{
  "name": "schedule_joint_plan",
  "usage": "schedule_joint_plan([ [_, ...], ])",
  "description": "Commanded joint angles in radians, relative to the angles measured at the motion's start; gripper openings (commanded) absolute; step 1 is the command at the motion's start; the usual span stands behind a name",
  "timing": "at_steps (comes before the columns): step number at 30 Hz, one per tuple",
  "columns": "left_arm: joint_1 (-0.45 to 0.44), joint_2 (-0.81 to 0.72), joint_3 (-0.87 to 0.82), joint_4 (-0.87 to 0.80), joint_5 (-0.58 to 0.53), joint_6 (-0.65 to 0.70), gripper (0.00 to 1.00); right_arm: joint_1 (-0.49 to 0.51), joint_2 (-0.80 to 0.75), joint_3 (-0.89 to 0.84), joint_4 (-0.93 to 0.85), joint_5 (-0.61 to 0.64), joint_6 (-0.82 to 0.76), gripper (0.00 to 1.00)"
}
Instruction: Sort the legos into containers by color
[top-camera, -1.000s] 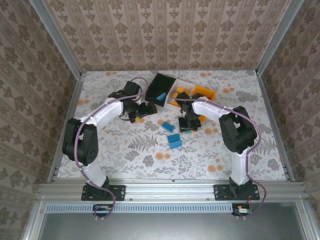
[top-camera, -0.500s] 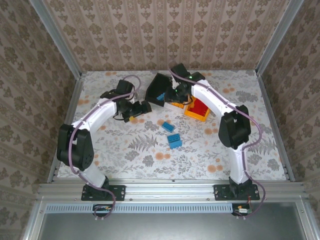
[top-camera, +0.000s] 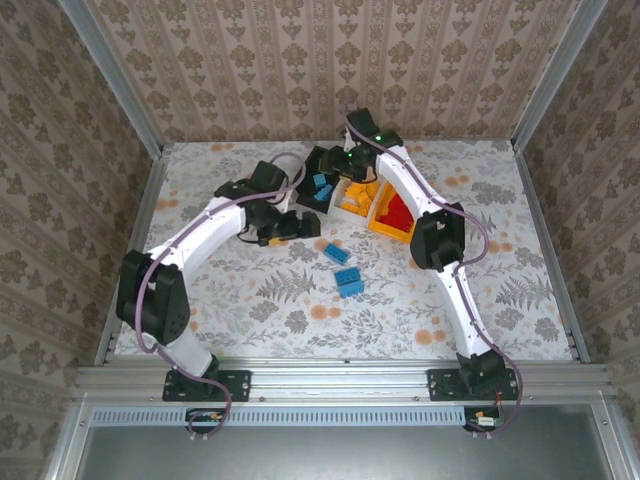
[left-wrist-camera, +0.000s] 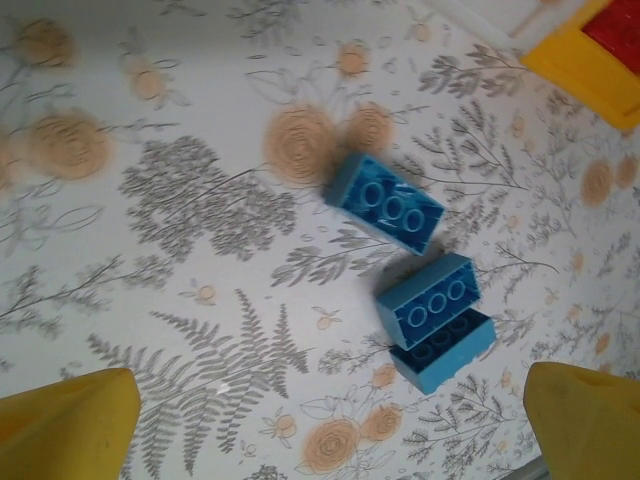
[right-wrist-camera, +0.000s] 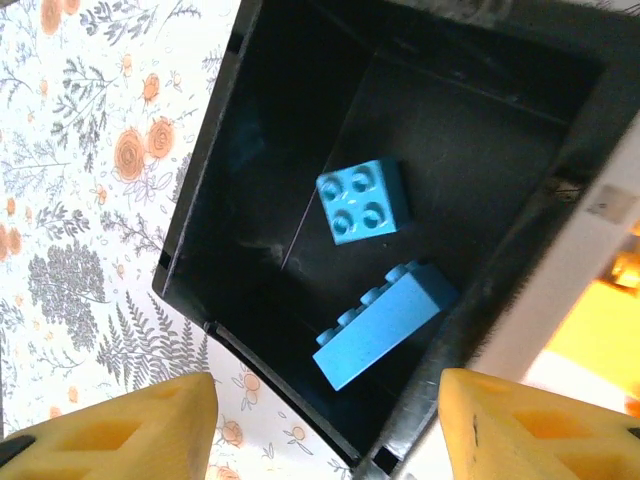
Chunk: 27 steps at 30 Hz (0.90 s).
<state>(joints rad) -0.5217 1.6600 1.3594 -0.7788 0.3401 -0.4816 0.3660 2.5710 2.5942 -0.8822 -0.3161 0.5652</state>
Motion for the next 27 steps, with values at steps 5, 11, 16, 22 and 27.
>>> schedule_joint_plan([
  [5, -0.111, 0.211, 0.215, -0.121, -0.067, 0.165, 1.0, -0.021, -0.328, -0.332, -0.054, 0.034, -0.063, 0.61],
  [11, -0.17, 0.354, 0.339, -0.135, -0.083, 0.209, 1.0, -0.076, -0.686, -0.863, 0.083, 0.026, -0.037, 0.6],
  [16, -0.19, 0.417, 0.397, -0.181, -0.121, 0.354, 1.0, -0.094, -0.843, -1.103, 0.103, 0.02, -0.044, 0.61],
  [22, -0.19, 0.459, 0.43, -0.224, -0.176, 0.422, 1.0, -0.095, -0.908, -1.226, 0.13, 0.005, -0.032, 0.62],
  [27, -0.198, 0.485, 0.431, -0.208, -0.196, 0.429, 1.0, -0.095, -0.92, -1.241, 0.128, -0.005, -0.032, 0.61],
])
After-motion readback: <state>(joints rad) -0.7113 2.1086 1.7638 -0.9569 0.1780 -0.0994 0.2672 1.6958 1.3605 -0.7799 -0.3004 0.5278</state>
